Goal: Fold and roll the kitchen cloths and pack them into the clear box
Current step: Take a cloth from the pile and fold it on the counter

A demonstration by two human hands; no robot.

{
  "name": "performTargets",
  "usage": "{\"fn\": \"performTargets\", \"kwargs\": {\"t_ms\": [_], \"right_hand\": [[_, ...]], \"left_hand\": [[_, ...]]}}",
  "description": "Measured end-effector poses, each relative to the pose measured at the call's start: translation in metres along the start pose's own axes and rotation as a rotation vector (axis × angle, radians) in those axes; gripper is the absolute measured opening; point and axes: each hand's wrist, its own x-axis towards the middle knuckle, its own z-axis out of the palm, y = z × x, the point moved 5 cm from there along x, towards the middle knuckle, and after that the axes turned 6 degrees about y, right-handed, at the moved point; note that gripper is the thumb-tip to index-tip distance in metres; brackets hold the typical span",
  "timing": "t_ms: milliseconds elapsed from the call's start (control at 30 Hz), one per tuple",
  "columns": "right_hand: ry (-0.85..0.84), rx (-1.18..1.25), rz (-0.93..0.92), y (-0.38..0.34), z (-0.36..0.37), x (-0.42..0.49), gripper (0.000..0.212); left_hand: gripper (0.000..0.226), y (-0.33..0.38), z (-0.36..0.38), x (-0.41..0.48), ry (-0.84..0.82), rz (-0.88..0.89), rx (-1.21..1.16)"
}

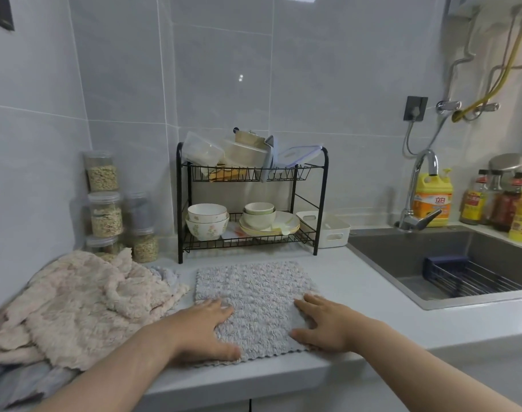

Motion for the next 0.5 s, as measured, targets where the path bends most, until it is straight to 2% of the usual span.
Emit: {"fn": "performTargets", "kwargs": {"t_ms": [133, 167, 267, 400, 500], "right_hand": [[-0.049, -0.118, 0.03, 0.002, -0.002, 0.001, 0.088], [-0.064, -0.144, 0.029, 0.001, -0.002, 0.001, 0.089], [-0.056, -0.117, 0.0, -0.001, -0.012, 0.01, 0.082], [0.158, -0.013, 0.107, 0.024, -0.04, 0.058, 0.059], [0.182, -0.027, 0.15, 0.052, -0.04, 0.115, 0.037]], "left_hand": [[0.134, 0.004, -0.007, 0.007, -0.061, -0.001, 0.057], [0.128, 0.005, -0.01, 0.01, -0.07, 0.01, 0.085], [0.065, 0.011, -0.029, 0.025, -0.001, 0.062, 0.017], [0.036, -0.021, -0.062, 0.077, 0.243, -0.076, -0.005], [0.022, -0.046, -0.065, 0.119, 0.221, -0.177, 0.054]]}}
